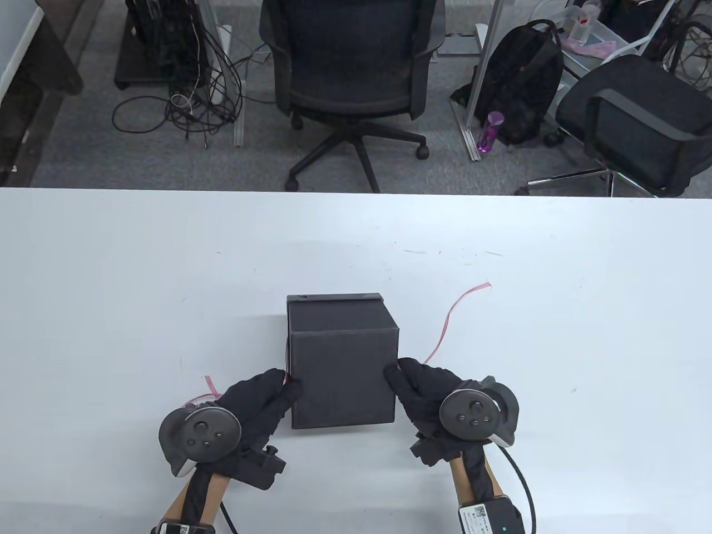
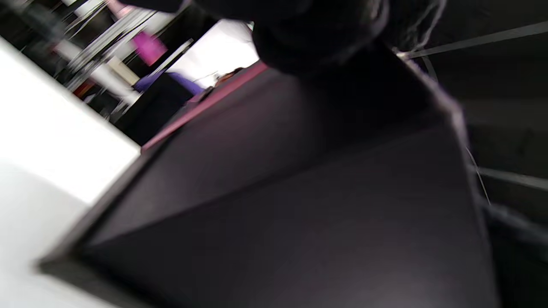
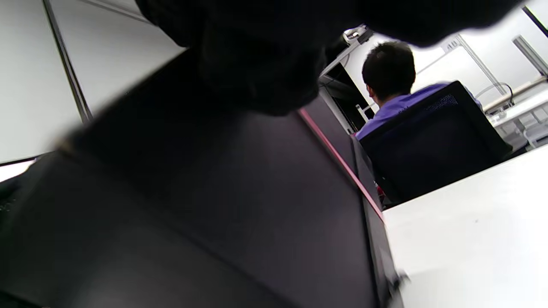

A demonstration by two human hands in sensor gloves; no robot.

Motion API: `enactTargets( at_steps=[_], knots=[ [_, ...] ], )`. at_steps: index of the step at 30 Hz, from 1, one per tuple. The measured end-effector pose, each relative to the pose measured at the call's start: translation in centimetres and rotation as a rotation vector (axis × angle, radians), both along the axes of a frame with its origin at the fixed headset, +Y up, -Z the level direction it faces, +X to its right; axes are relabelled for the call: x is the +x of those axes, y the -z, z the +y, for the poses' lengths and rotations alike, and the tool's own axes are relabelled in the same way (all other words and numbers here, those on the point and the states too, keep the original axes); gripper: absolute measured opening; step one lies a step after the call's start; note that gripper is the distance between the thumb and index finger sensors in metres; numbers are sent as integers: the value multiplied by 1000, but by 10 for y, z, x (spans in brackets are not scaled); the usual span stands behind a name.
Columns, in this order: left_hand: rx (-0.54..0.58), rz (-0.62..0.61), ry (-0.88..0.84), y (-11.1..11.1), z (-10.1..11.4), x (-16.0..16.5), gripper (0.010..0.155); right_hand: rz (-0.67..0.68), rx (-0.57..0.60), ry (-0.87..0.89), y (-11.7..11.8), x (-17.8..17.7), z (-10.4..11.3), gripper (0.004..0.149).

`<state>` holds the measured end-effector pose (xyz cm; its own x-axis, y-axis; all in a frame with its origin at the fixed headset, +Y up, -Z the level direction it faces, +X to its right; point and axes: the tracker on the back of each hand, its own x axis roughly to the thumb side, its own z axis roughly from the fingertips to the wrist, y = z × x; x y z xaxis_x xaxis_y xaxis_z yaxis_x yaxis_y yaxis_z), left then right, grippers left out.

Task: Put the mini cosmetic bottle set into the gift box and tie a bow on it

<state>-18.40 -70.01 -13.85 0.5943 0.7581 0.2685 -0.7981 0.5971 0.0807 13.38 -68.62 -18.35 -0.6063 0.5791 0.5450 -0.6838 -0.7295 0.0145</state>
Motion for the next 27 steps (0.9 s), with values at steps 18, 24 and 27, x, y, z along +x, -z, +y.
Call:
enactTargets(
  at_steps=[18, 24, 27],
  knots=[
    [-511, -7, 102, 12, -1, -19, 50, -54, -371, 33, 6, 7, -3, 46],
    [-401, 86, -160, 9, 9, -48, 58, 21, -407, 675, 5, 45, 6, 50],
    [-364, -42, -471, 11, 4, -56, 51, 308, -462, 1062, 6, 52, 6, 51]
  ],
)
